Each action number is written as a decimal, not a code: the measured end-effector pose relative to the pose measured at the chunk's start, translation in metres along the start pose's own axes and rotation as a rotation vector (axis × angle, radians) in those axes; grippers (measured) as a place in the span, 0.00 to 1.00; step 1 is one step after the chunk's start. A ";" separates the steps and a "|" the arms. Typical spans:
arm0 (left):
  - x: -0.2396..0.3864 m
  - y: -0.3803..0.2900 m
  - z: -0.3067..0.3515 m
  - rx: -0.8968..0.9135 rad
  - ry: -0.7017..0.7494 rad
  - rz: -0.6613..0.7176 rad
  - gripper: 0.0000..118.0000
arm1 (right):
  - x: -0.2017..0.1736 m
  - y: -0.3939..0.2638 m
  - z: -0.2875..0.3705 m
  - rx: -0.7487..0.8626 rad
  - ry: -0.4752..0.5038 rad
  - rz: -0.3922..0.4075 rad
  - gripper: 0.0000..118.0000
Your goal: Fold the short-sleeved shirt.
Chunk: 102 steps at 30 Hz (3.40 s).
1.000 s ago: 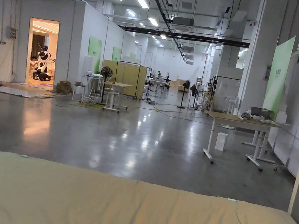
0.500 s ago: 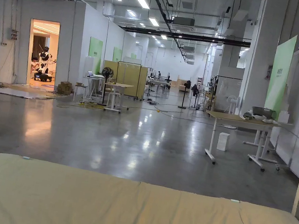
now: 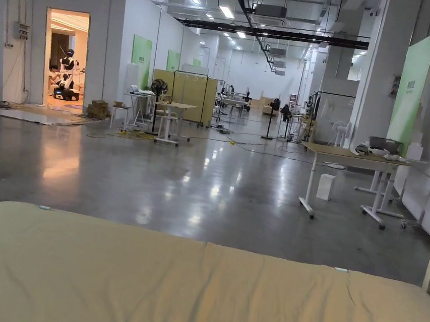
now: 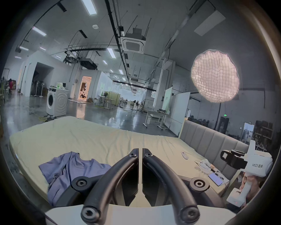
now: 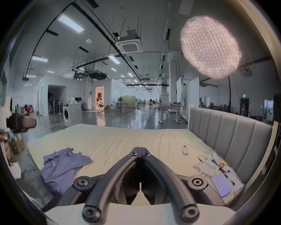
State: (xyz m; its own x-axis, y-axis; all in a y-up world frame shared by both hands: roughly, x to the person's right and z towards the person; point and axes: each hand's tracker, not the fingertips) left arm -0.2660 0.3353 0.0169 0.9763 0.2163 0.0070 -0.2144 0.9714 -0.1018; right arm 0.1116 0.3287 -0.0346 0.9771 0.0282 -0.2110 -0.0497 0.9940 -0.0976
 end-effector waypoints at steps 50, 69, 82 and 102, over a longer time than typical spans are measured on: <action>-0.231 -0.163 -0.270 -0.784 0.382 0.144 0.02 | 0.062 -0.139 -0.013 -0.520 -0.156 -0.153 0.01; -0.146 0.104 -0.276 -0.316 0.174 -0.068 0.02 | 0.090 -0.141 0.058 -0.456 -0.212 -0.233 0.00; 0.178 -0.098 -0.339 -0.666 -0.577 -0.343 0.02 | 0.117 -0.130 0.107 -0.447 -0.372 -0.265 0.00; 0.186 -0.153 -0.205 -0.592 -0.709 -0.245 0.74 | 0.114 -0.141 0.085 -0.418 -0.317 -0.317 0.01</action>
State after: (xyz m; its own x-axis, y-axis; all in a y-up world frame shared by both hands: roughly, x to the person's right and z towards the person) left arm -0.0456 0.2071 -0.1698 0.7055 0.2111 0.6765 0.2329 0.8325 -0.5026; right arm 0.2472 0.2009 0.0374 0.9683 -0.1686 0.1842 0.2396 0.8351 -0.4952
